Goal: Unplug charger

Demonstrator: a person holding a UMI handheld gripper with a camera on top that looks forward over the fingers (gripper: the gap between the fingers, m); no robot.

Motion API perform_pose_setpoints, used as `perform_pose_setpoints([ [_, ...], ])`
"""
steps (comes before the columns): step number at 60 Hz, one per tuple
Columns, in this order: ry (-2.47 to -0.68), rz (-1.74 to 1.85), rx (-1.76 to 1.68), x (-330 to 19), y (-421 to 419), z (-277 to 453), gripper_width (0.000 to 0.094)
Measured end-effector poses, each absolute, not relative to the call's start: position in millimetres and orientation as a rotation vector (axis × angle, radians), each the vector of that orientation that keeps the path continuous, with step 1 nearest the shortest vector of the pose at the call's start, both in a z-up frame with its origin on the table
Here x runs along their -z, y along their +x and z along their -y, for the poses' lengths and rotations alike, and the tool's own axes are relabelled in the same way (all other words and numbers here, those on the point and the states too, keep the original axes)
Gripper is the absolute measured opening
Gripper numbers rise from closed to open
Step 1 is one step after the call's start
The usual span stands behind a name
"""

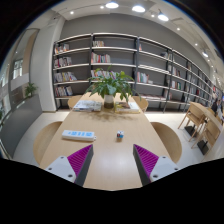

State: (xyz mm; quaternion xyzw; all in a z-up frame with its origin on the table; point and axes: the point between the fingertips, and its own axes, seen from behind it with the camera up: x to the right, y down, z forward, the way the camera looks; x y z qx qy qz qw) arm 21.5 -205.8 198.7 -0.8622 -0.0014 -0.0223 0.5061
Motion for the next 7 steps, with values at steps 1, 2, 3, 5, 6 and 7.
perform_pose_setpoints([
  [1, -2.081, 0.002, 0.053, -200.4, 22.2, 206.5, 0.0795],
  [2, -2.08, 0.001, 0.052, -200.8, 21.5, 207.6, 0.0794],
  [3, -2.08, -0.001, 0.048, -201.2, 20.7, 208.6, 0.0795],
  [5, -2.08, -0.003, 0.042, -202.0, 19.4, 211.1, 0.0793],
  [6, -2.081, -0.003, 0.042, -202.5, 19.2, 212.0, 0.0792],
  [7, -2.081, -0.003, 0.044, -202.9, 19.3, 212.8, 0.0792],
])
